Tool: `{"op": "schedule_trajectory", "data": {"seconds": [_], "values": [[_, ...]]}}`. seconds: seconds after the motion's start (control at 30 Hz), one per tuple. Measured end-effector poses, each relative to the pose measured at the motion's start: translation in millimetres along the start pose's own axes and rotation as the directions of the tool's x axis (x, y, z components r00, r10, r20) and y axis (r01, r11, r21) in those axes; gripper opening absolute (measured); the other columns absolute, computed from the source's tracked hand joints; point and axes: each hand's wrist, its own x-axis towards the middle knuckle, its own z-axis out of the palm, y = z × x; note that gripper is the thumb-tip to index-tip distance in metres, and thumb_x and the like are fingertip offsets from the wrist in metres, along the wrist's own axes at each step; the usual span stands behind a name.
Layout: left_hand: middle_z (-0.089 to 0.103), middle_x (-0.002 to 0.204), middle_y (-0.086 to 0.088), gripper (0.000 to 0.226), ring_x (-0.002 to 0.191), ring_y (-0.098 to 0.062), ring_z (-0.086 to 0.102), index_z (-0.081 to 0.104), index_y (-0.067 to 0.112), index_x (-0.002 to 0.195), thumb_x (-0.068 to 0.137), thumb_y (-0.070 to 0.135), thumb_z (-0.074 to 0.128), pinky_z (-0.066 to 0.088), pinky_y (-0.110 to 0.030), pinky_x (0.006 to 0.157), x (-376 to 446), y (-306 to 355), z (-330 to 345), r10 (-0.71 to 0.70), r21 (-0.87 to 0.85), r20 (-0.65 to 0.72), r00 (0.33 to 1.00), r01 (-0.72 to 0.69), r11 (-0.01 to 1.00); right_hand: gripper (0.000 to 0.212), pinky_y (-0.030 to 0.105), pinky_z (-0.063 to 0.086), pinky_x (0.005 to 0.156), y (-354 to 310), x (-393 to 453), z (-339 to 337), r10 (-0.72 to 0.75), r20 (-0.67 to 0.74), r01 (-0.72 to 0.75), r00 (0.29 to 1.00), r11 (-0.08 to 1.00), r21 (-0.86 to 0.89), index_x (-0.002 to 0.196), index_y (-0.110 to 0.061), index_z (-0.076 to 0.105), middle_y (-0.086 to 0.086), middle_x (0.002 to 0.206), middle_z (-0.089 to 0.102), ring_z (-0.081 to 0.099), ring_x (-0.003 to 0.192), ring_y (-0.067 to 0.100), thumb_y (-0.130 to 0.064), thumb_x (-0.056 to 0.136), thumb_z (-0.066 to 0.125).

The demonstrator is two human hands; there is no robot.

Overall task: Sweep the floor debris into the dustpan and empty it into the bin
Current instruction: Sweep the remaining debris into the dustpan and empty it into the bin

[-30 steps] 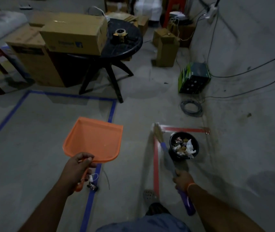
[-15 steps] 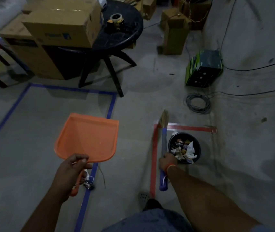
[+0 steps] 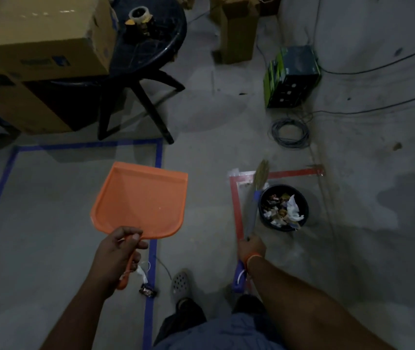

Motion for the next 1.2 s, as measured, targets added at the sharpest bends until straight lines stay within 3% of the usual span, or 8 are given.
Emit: {"op": "schedule_trajectory", "data": {"seconds": [0.2, 0.37, 0.47, 0.63, 0.8, 1.0, 1.07, 1.2], "values": [[0.071, 0.088, -0.023, 0.013, 0.056, -0.020, 0.052, 0.066, 0.008, 0.109, 0.104, 0.007, 0.055, 0.042, -0.030, 0.051, 46.4, 14.1, -45.2, 0.003, 0.051, 0.116, 0.993, -0.009, 0.999, 0.028, 0.034, 0.051, 0.077, -27.5, -1.4, 39.1, 0.115, 0.002, -0.115, 0.993, 0.989, 0.095, 0.105, 0.002, 0.067, 0.018, 0.103, 0.069, 0.066, 0.096, 0.035, -0.016, 0.084, 0.064], [0.072, 0.085, -0.019, 0.013, 0.055, -0.019, 0.053, 0.067, 0.009, 0.107, 0.104, 0.007, 0.055, 0.043, -0.030, 0.050, 71.4, 14.3, -84.9, 0.015, 0.071, 0.140, 0.990, -0.026, 0.997, 0.035, 0.044, 0.057, 0.082, -21.2, 14.6, 73.8, 0.131, 0.055, -0.136, 0.990, 0.985, 0.109, 0.106, -0.002, 0.067, 0.016, 0.099, 0.070, 0.068, 0.090, 0.035, -0.017, 0.075, 0.067], [0.072, 0.085, -0.021, 0.012, 0.055, -0.020, 0.052, 0.066, 0.007, 0.108, 0.104, 0.006, 0.055, 0.042, -0.029, 0.049, 81.2, 10.5, -98.7, 0.006, 0.054, 0.152, 0.988, -0.014, 0.998, 0.036, 0.047, 0.059, 0.076, -17.2, 9.7, 77.4, 0.139, 0.045, -0.143, 0.989, 0.982, 0.120, 0.101, -0.007, 0.067, 0.015, 0.093, 0.070, 0.069, 0.083, 0.037, -0.018, 0.068, 0.062], [0.072, 0.085, -0.020, 0.012, 0.055, -0.020, 0.052, 0.065, 0.005, 0.109, 0.104, 0.006, 0.054, 0.042, -0.028, 0.050, 98.0, 6.1, -101.1, -0.003, 0.059, 0.204, 0.979, -0.009, 0.998, 0.009, 0.026, 0.052, 0.047, -15.3, -52.4, 56.2, 0.015, 0.063, -0.016, 0.998, 1.000, 0.002, 0.082, -0.008, 0.066, 0.013, 0.074, 0.065, 0.063, 0.058, 0.025, -0.011, 0.073, 0.062], [0.073, 0.087, -0.021, 0.011, 0.058, -0.023, 0.053, 0.065, 0.006, 0.109, 0.104, 0.008, 0.054, 0.043, -0.030, 0.052, 107.3, 2.0, -96.6, -0.003, 0.056, 0.250, 0.968, -0.011, 0.998, 0.018, 0.032, 0.056, 0.056, 27.8, -82.1, 50.7, -0.086, 0.025, 0.088, 0.996, 0.990, -0.109, 0.090, -0.017, 0.068, 0.010, 0.076, 0.070, 0.067, 0.061, 0.023, -0.021, 0.075, 0.059], [0.073, 0.082, -0.014, 0.011, 0.057, -0.021, 0.054, 0.064, 0.004, 0.108, 0.104, 0.007, 0.054, 0.043, -0.030, 0.051, 102.1, -0.2, -100.7, -0.006, 0.050, 0.255, 0.967, -0.007, 0.999, 0.023, 0.047, 0.059, 0.066, 47.3, -70.9, 44.9, -0.061, -0.037, 0.057, 0.997, 0.994, -0.099, 0.096, -0.026, 0.067, 0.011, 0.080, 0.072, 0.069, 0.072, 0.032, -0.026, 0.075, 0.059], [0.073, 0.083, -0.017, 0.011, 0.057, -0.022, 0.054, 0.064, 0.004, 0.109, 0.104, 0.007, 0.054, 0.043, -0.030, 0.051, 100.7, -1.8, -107.9, -0.002, 0.049, 0.239, 0.971, -0.010, 0.999, 0.013, 0.050, 0.058, 0.067, 39.1, -59.9, 36.9, -0.037, -0.046, 0.033, 0.998, 0.995, -0.099, 0.089, -0.022, 0.068, 0.016, 0.080, 0.071, 0.070, 0.073, 0.035, -0.022, 0.078, 0.063], [0.072, 0.087, -0.020, 0.011, 0.057, -0.020, 0.055, 0.064, 0.005, 0.109, 0.104, 0.007, 0.054, 0.044, -0.030, 0.051, 95.5, -4.9, -119.2, -0.004, 0.056, 0.202, 0.979, -0.007, 0.998, 0.018, 0.051, 0.058, 0.058, 16.6, -27.4, 8.7, 0.007, 0.025, -0.004, 1.000, 0.992, -0.123, 0.091, 0.005, 0.067, 0.027, 0.079, 0.066, 0.068, 0.067, 0.039, -0.005, 0.079, 0.060]]}}
